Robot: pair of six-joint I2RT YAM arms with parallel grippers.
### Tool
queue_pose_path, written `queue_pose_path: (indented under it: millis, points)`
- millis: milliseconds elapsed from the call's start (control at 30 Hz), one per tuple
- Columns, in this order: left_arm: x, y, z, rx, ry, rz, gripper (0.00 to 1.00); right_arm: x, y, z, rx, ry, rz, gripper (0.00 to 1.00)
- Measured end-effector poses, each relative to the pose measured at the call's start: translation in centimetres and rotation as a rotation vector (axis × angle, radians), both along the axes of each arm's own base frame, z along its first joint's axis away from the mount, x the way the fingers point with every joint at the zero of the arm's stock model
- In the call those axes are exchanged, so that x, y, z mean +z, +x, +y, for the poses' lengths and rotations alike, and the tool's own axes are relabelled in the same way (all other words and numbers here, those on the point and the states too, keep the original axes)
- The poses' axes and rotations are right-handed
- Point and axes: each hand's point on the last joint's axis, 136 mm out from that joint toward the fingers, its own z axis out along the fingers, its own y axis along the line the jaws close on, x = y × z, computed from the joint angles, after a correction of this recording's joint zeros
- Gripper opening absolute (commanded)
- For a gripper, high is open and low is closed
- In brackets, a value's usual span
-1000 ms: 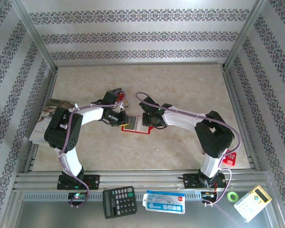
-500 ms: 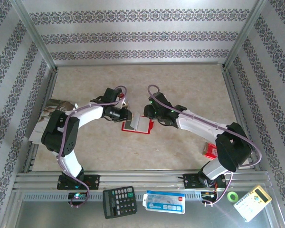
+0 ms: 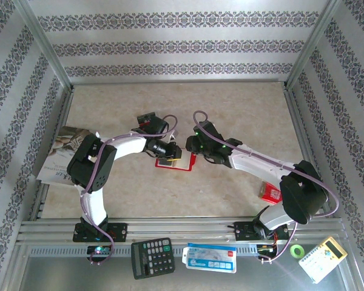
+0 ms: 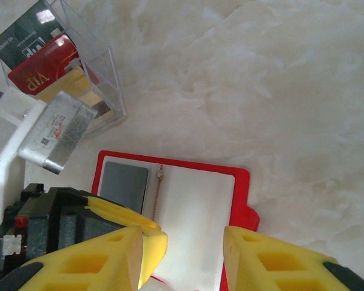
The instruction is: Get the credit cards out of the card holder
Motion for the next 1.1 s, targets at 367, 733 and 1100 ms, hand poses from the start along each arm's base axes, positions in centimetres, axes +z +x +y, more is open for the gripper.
queue_pose_path:
  millis: [367, 733, 1100]
  points:
    - [-2.3, 0.3, -1.0, -0.008, 0.112, -0.032, 0.15, -0.7, 0.2, -0.7, -0.040, 0.018, 0.013, 0.38]
    - [5.4, 1.3, 2.3, 0.101, 0.065, -0.215, 0.44, -0.4, 0.2, 0.2, -0.018, 0.066, 0.012, 0.38]
    - [3.5, 2.3, 10.2, 0.306, 0.133, -0.180, 0.50, -4.4, -0.2, 5.1, 0.037, 0.155, 0.145, 0.53]
